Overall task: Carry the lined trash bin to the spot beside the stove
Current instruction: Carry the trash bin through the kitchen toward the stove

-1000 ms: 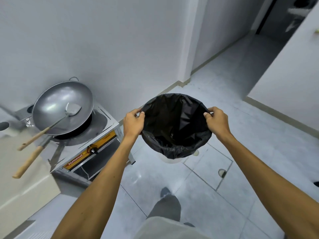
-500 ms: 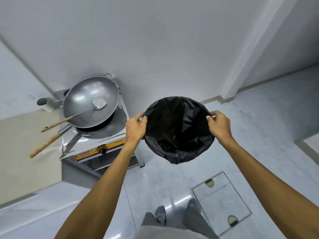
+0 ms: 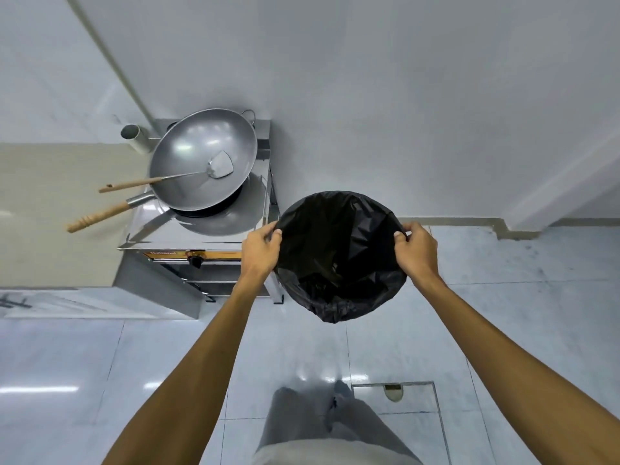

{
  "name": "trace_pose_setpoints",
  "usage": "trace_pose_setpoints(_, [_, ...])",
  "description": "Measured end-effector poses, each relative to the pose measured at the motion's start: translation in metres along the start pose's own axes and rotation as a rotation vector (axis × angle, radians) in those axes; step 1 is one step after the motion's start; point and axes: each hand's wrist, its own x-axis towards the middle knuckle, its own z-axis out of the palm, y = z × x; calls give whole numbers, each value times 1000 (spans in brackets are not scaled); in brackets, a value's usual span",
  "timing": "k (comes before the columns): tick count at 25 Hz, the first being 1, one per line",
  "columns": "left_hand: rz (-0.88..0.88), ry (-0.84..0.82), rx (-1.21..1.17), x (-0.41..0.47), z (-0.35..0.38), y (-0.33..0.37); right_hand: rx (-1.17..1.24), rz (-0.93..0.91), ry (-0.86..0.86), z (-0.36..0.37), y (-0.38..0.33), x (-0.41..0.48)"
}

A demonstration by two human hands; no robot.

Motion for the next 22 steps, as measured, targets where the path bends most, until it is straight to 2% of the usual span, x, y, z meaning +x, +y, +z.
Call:
trace_pose_setpoints(5, [-40, 30, 22, 21, 34, 0, -9, 29, -31, 13, 20, 45])
trace_pose_setpoints(11, [-58, 55, 47, 51, 83, -33, -28, 50, -45, 47, 53, 84])
trace_pose_setpoints(15, [-82, 47, 51, 68, 119, -80, -46, 37, -49, 92, 91, 111])
trace_pose_setpoints(22, [-65, 69, 110, 109, 199, -203, -40, -14, -60, 205, 187, 160])
